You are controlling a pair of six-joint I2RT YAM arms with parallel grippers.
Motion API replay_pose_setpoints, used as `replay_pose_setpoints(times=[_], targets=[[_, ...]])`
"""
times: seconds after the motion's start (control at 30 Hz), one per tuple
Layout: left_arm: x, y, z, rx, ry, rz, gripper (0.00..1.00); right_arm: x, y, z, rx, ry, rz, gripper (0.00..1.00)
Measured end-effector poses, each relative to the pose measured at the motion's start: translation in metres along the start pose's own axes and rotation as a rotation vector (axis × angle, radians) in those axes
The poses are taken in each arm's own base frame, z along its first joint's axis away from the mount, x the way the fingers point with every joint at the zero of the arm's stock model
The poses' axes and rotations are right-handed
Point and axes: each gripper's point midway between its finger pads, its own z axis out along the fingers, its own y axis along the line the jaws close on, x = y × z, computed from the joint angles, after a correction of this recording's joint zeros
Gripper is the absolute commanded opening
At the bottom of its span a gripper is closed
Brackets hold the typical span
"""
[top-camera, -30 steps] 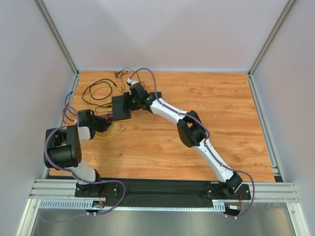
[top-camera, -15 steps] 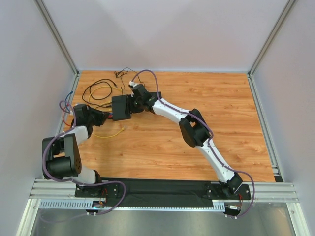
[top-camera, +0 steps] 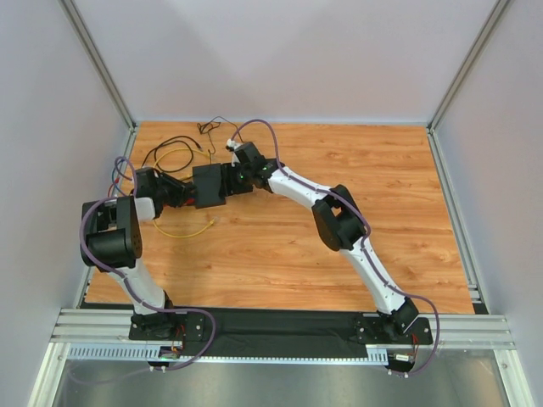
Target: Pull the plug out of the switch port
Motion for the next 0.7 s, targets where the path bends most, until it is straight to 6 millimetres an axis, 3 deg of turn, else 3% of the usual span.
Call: replay_pose_setpoints(times=[0.2,0.4,0.7], targets=[[0.002,-0.004,0.005,0.020,0.014,0.032,0.37,-0.008,-0.005,0.005,-0.053,0.006,0.004,0.51],[0.003,-0.003,0.007,0.018,0.021,0.043,0.34,-0.009,0.004,0.012,-0.109,0.006,0.003,0.45],[0.013,-0.005,0.012,0.006,0.020,0.084,0.33,-0.009,0.000,0.008,-0.129,0.001,0.052,0.31]])
